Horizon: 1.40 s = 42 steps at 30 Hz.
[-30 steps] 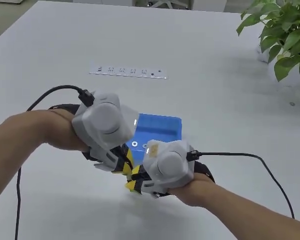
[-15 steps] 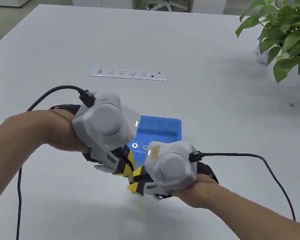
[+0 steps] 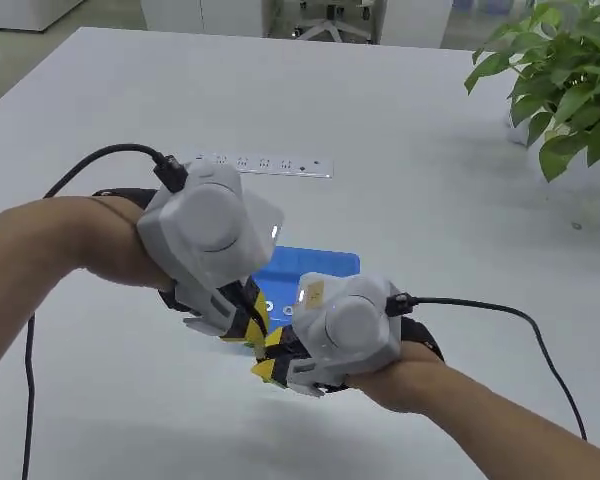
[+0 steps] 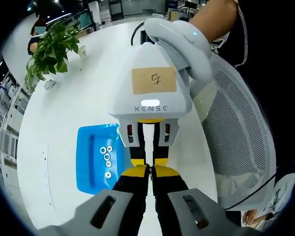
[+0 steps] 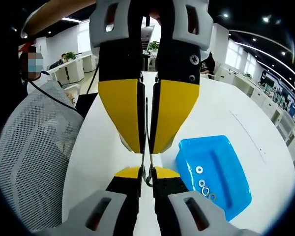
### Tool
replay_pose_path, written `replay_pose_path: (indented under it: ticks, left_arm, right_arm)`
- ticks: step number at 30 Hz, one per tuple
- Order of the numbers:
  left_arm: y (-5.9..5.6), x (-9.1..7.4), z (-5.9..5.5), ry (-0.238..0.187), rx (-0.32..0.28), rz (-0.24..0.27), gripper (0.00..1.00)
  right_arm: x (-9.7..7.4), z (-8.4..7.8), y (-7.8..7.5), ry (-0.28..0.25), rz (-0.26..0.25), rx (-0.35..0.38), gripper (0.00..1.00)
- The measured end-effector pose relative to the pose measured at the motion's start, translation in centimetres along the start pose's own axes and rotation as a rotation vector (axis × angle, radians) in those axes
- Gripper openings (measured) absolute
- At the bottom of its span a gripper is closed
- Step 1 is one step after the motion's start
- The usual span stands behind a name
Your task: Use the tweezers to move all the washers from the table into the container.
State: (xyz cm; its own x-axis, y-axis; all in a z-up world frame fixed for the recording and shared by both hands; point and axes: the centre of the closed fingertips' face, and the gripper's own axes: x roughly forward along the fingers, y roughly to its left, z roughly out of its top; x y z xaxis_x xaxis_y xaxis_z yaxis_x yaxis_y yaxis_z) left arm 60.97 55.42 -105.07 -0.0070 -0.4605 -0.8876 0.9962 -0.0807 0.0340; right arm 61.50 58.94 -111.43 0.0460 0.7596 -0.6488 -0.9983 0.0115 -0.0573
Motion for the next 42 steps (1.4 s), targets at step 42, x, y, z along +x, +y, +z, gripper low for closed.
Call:
replay_pose_path:
  ticks: [42]
  left_arm:
    - [9.0,-0.9,0.3,-0.005,0.077,0.113,0.07]
  right_arm:
    - [-1.0,0.2,-9.7,-0.008,-0.071,-0.037,0.1]
